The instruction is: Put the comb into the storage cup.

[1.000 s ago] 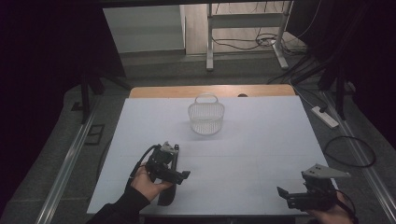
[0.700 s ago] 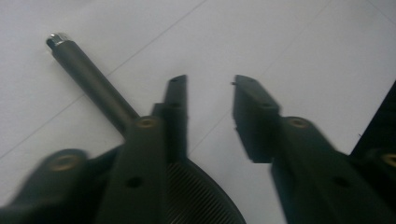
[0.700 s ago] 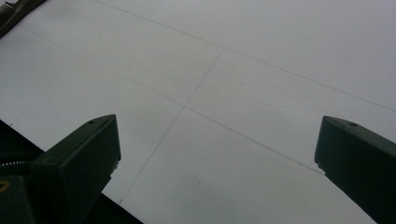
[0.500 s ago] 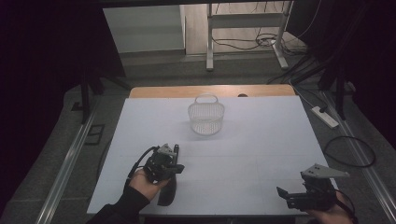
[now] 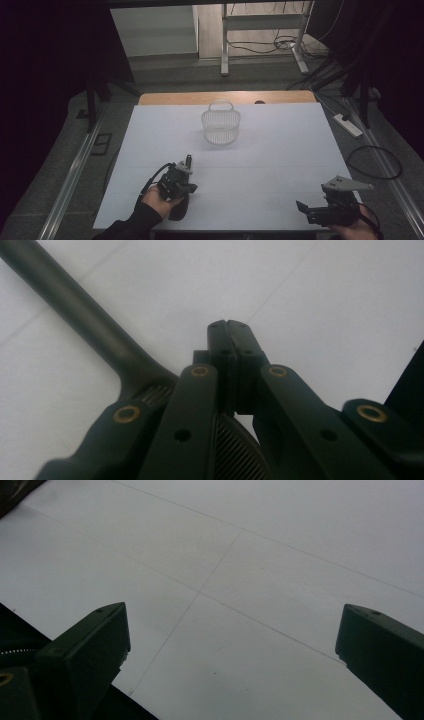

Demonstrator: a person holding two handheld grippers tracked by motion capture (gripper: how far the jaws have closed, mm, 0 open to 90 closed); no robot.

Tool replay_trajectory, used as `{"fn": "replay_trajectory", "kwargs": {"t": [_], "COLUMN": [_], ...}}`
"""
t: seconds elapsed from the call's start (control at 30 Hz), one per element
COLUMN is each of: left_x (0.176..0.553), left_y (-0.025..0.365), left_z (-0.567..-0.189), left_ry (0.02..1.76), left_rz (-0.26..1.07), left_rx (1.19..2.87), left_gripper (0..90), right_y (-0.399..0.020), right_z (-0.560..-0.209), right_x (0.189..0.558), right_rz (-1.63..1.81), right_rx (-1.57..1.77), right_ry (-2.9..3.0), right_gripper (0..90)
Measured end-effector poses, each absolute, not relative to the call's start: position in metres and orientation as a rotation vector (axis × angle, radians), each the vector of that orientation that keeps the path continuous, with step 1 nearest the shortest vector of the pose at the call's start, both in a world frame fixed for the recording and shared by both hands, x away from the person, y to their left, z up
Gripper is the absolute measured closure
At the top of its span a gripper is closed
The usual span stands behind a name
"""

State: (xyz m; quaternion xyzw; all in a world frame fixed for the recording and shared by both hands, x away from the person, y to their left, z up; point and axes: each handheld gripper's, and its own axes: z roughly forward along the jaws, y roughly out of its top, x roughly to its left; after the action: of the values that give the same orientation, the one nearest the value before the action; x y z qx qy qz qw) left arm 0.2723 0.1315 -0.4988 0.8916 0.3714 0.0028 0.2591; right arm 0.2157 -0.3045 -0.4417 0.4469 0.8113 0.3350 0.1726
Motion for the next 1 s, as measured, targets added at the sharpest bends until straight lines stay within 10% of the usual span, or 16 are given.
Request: {"fn": "replay_trajectory", "kwargs": {"t": [1.0], "left_x": [0.265], "left_y": [0.149], "left_z": [-0.509], "left_ry": [1.180], "left_rz": [-0.056], "left_rx": [2.509], "left_gripper": [88.9], "right_y": [-0.304], "right_z": [-0.441], "right_x": [0.216], "right_rz": [0.955], "right_rx": [1.260], "right_ry": [2.306], "right_gripper": [1.4]}}
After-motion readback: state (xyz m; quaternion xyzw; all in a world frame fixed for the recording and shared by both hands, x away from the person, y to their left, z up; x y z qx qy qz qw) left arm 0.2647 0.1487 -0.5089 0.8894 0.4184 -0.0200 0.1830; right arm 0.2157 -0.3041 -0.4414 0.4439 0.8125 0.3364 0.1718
